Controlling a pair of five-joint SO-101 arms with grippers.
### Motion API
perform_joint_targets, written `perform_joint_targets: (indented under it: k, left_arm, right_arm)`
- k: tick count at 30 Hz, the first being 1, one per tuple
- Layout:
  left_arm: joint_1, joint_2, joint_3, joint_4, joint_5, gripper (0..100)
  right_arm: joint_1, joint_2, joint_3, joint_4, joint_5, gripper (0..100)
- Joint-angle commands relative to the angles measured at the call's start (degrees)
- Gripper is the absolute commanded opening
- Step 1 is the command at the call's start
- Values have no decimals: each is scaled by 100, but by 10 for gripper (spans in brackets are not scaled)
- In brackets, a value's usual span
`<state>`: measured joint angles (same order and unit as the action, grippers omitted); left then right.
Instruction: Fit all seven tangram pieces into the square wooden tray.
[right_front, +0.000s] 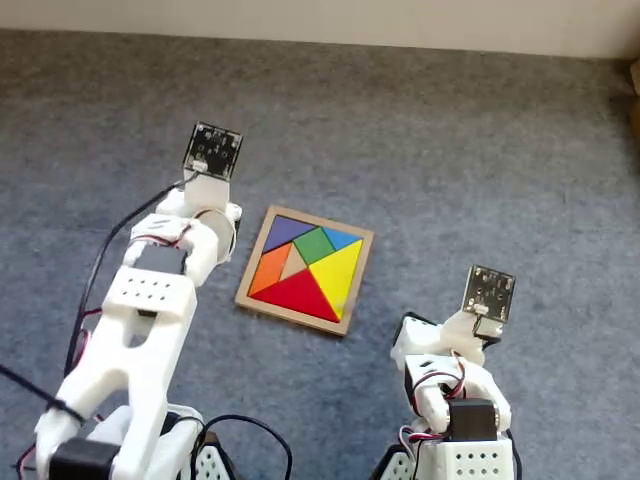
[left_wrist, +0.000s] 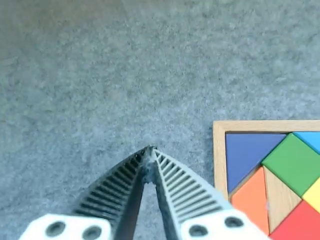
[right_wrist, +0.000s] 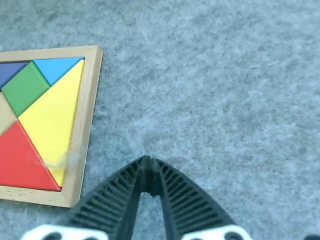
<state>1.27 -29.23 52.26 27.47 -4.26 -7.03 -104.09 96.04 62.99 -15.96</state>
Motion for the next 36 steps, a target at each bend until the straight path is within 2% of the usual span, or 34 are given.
perform_joint_targets:
  k: [1, 17, 25, 36]
  left_arm:
    - [92, -426, 101, -141, 53, 5]
    - [101, -2905, 1464, -114, 53, 5]
    - [75, -4673, 2536, -105, 53, 5]
    - [-831, -6870, 4365, -97, 44, 5]
  right_arm:
    - [57, -84, 787, 48, 62, 5]
    - [57, -84, 787, 48, 62, 5]
    - [57, -84, 787, 48, 62, 5]
    - [66, -84, 787, 48, 62, 5]
